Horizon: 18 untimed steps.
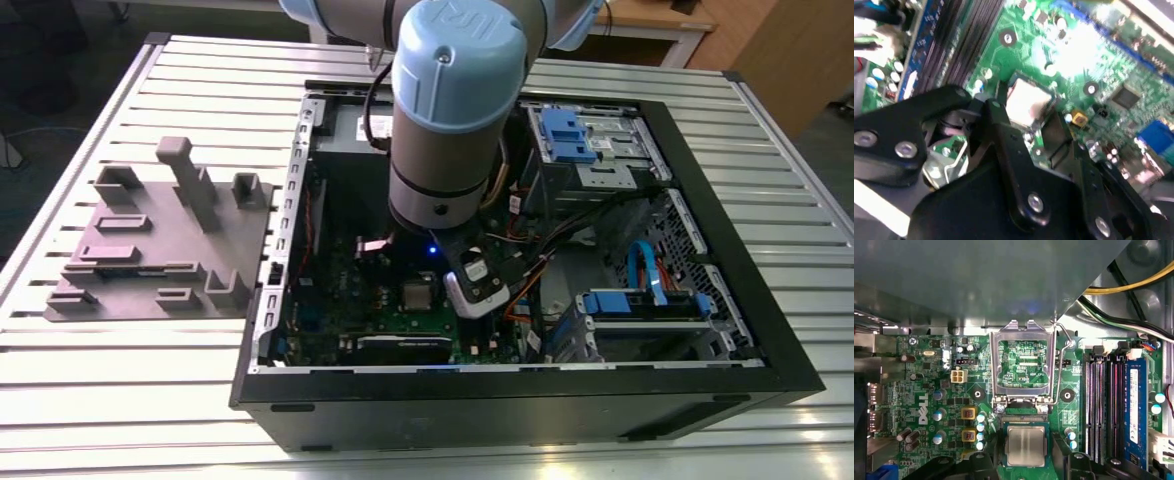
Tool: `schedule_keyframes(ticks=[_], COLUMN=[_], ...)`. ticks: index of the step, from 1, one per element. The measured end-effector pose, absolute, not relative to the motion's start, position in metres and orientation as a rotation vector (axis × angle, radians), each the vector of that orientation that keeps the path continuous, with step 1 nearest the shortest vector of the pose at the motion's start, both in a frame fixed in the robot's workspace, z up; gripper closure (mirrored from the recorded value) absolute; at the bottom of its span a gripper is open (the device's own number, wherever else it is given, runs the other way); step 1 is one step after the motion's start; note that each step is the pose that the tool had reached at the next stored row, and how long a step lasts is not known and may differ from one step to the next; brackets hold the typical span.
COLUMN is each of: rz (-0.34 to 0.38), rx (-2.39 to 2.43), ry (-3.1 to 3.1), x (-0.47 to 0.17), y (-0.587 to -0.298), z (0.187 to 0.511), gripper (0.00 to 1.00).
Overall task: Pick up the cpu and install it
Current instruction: 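Place the cpu into insertion slot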
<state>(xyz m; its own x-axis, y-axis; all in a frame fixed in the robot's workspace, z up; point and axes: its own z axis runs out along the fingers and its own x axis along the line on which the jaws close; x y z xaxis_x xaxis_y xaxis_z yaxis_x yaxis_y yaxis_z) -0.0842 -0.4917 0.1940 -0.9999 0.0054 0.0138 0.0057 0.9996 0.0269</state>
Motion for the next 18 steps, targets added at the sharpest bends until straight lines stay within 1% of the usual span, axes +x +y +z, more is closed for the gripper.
schedule_keyframes(ticks=[7,9,10,18], rz=[-0.042,-0.042,-0.042,-0.042], rx=[-0.009,-0.009,-0.009,-0.008], ry=[-3.127,-3.127,-3.127,-3.127], x=[-0.0845,-0.0845,-0.0845,-0.0847], y=[-0.4917,-0.4917,-0.4917,-0.4917], z=[0.1931,0.1927,0.1926,0.1925], gripper=[0.46,0.47,0.54,0.54])
